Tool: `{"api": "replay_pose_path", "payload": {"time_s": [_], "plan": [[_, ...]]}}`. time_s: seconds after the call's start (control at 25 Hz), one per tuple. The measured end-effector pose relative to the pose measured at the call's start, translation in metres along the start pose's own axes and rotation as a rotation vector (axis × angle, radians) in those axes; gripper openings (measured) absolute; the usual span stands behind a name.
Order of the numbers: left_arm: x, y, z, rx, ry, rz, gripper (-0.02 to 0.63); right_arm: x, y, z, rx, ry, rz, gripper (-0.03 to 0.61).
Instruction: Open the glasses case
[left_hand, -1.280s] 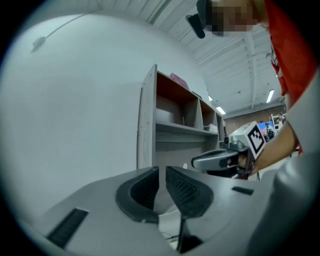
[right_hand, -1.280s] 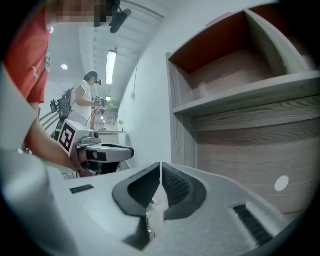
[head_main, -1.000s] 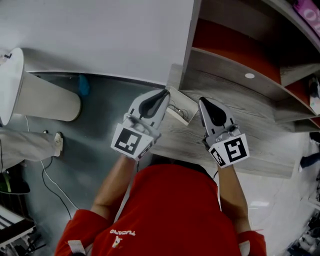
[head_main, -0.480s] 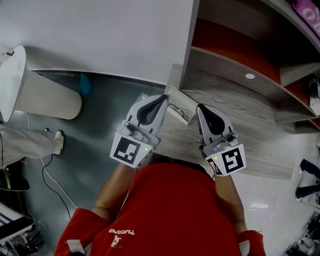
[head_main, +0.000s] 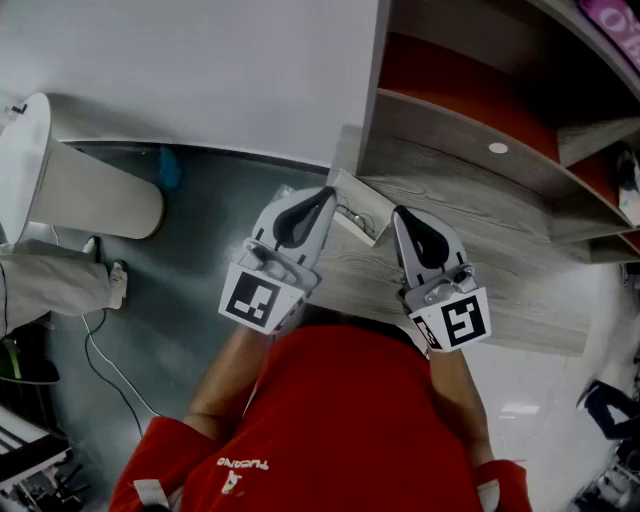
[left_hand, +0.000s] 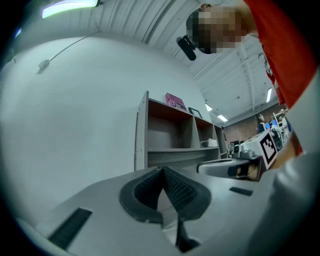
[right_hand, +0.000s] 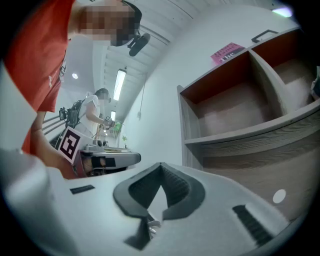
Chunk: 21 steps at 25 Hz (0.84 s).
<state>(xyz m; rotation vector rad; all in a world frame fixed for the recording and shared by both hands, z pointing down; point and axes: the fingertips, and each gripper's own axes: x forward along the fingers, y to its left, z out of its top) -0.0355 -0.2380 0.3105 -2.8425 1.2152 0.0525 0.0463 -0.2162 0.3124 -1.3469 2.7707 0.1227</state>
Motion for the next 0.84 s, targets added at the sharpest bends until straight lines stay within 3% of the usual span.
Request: {"api": "replay_pose_path", "payload": {"time_s": [0.84], "plan": [[0.0023, 0.0019, 0.0023, 0.004, -0.017, 0.001, 0.009, -0.0051, -0.0055, -0.0033, -0.011, 0.016, -0.009, 0.004]]}}
